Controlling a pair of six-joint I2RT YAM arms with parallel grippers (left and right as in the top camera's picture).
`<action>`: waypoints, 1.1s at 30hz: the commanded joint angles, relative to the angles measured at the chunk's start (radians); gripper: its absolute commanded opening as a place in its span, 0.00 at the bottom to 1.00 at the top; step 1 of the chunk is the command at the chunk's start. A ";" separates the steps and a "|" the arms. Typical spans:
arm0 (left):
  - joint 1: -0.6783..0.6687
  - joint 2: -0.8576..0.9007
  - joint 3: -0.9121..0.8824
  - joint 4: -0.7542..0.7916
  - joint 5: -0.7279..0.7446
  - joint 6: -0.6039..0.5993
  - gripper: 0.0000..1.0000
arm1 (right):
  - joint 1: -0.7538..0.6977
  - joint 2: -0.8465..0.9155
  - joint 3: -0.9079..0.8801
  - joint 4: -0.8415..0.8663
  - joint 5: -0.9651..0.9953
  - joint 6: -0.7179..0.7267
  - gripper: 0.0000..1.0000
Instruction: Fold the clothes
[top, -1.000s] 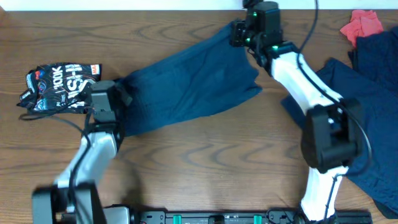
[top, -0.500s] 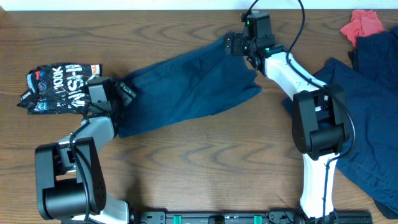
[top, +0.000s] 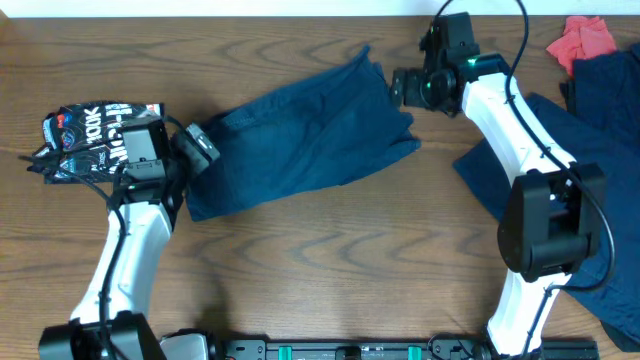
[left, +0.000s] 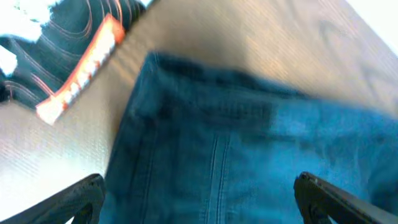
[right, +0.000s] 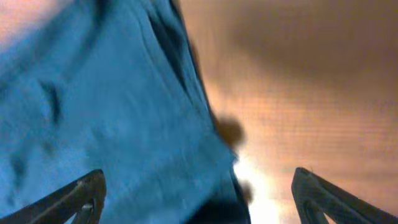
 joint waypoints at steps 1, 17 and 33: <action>-0.045 0.020 0.007 -0.033 0.010 0.014 0.98 | 0.007 0.053 -0.024 -0.010 -0.023 0.013 0.88; -0.106 0.282 0.006 -0.062 0.010 0.014 0.98 | 0.000 0.140 -0.038 -0.120 0.041 0.114 0.01; -0.098 0.185 0.006 -0.252 0.103 0.097 0.98 | -0.059 0.126 -0.057 -0.431 0.399 0.293 0.05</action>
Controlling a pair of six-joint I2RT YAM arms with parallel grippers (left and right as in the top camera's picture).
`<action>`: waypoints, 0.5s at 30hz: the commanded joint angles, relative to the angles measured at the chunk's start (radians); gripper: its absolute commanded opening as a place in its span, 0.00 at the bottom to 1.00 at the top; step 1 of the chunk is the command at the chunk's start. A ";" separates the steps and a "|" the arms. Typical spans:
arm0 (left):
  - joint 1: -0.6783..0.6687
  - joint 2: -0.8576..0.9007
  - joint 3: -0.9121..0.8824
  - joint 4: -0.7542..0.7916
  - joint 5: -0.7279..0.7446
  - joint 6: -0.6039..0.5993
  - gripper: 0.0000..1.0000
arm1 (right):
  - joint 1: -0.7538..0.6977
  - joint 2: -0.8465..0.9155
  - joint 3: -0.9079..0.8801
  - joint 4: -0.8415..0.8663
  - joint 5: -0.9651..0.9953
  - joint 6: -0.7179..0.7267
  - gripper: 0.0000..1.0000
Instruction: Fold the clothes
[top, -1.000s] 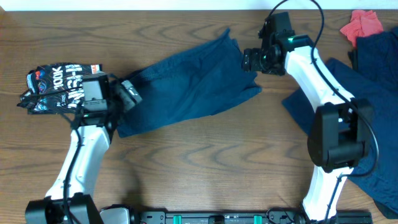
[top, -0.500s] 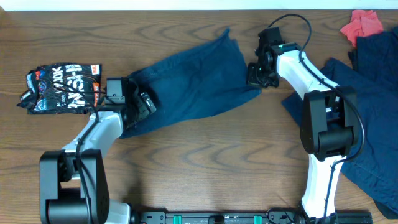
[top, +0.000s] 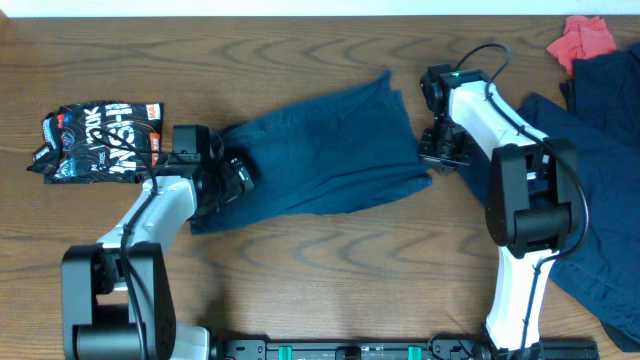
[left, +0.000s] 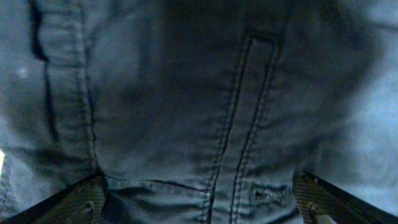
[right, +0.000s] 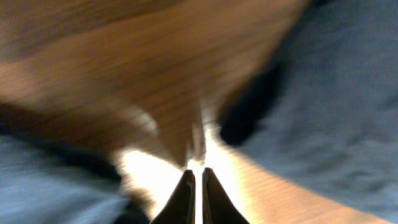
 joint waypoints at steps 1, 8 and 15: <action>0.016 -0.079 -0.024 -0.030 0.012 0.036 0.98 | -0.046 -0.023 -0.008 -0.021 0.128 0.039 0.05; 0.093 -0.222 -0.024 -0.046 -0.037 0.036 0.98 | -0.135 -0.041 -0.008 -0.044 0.088 -0.008 0.02; 0.169 -0.160 -0.030 -0.093 -0.029 0.032 0.98 | -0.096 -0.170 -0.007 0.007 0.020 -0.092 0.08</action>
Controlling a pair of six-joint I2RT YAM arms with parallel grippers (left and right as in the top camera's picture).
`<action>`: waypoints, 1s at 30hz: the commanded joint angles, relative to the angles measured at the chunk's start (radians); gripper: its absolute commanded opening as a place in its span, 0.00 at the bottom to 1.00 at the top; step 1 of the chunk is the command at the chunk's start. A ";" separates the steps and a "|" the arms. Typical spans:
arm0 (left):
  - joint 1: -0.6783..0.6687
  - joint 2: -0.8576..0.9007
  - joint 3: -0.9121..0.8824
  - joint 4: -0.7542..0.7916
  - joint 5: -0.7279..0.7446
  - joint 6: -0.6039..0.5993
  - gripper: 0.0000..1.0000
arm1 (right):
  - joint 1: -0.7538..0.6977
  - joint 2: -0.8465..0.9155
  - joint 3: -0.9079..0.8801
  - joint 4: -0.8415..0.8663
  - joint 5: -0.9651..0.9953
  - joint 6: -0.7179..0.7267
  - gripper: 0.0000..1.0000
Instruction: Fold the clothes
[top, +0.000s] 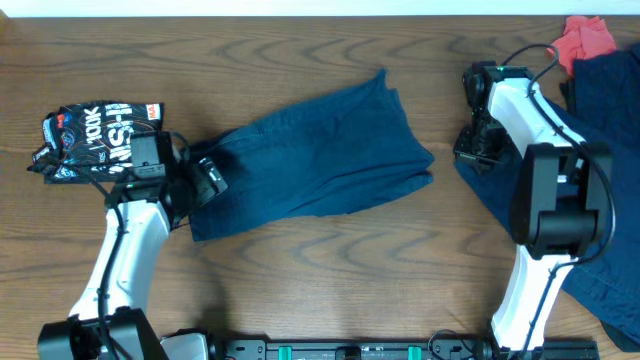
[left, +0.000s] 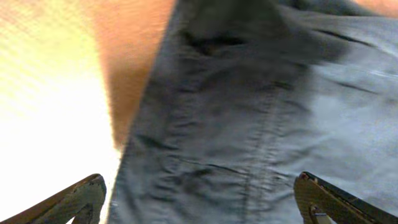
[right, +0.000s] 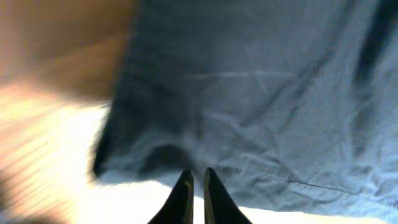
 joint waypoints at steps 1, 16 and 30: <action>0.024 0.069 -0.010 -0.006 -0.008 0.014 0.98 | 0.040 -0.120 0.002 0.030 -0.058 -0.072 0.09; 0.025 0.309 -0.008 0.185 0.435 0.182 0.06 | 0.286 -0.166 0.001 0.304 -0.401 -0.335 0.10; 0.024 -0.198 0.055 -0.005 0.472 0.111 0.06 | 0.480 0.114 0.001 0.420 -0.595 -0.366 0.01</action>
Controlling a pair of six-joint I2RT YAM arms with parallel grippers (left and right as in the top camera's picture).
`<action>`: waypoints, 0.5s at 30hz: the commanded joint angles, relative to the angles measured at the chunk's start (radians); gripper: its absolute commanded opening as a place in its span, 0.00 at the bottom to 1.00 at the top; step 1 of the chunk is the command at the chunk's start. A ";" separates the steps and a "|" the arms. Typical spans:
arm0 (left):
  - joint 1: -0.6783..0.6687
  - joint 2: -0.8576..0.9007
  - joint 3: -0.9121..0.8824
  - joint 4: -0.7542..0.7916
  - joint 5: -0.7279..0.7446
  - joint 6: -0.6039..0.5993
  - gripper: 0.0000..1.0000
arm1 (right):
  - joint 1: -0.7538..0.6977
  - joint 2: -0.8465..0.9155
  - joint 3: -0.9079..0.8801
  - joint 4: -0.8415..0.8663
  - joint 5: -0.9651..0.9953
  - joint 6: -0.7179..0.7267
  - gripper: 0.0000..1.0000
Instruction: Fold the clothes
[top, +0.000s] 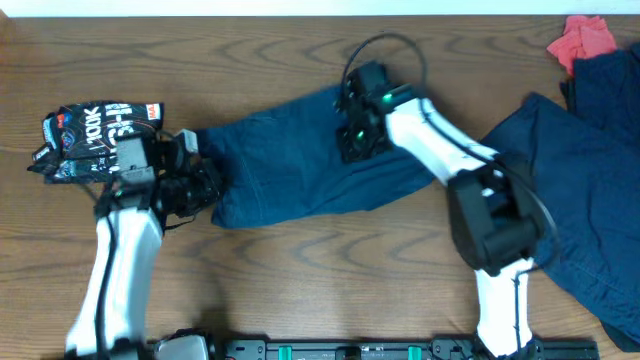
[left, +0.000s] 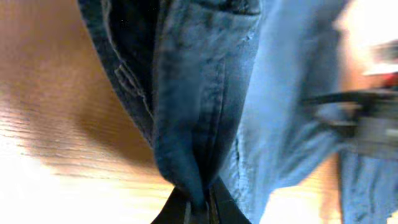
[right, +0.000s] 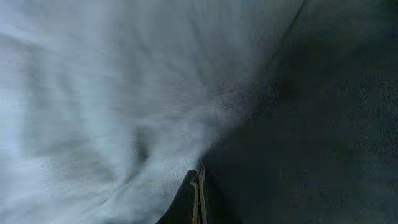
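A dark blue pair of shorts (top: 290, 165) lies slantwise across the middle of the wooden table (top: 330, 270). My left gripper (top: 208, 186) is shut on its left end; in the left wrist view a fold of the blue cloth (left: 199, 93) is pinched between the closed jaws of the left gripper (left: 198, 202). My right gripper (top: 351, 143) is shut and sits low over the upper middle of the shorts. In the right wrist view the right gripper (right: 199, 183) has its tips together against blue cloth (right: 93, 93), with nothing seen between them.
A folded black printed garment (top: 95, 135) lies at the far left, close to my left arm. A heap of dark blue clothes (top: 585, 200) covers the right side, with a red cloth (top: 585, 35) at the back right corner.
My left gripper was open over the shorts' left end and is now shut on it. My right gripper, still shut, has moved from the right-hand heap to the middle of the shorts.
First both grippers stood open, left at the shorts' left end, right at their far right corner. Then the right one was shut beside the right edge, then over the heap. Now the left holds the left end and the right rests on the middle.
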 joint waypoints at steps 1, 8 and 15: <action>-0.006 -0.114 0.054 -0.013 0.023 -0.051 0.06 | 0.071 0.079 0.001 0.000 -0.152 -0.047 0.01; -0.112 -0.217 0.078 0.057 0.019 -0.113 0.06 | 0.251 0.142 0.001 0.087 -0.315 0.000 0.01; -0.205 -0.161 0.078 0.195 0.011 -0.153 0.06 | 0.359 0.126 0.004 0.177 -0.251 0.073 0.01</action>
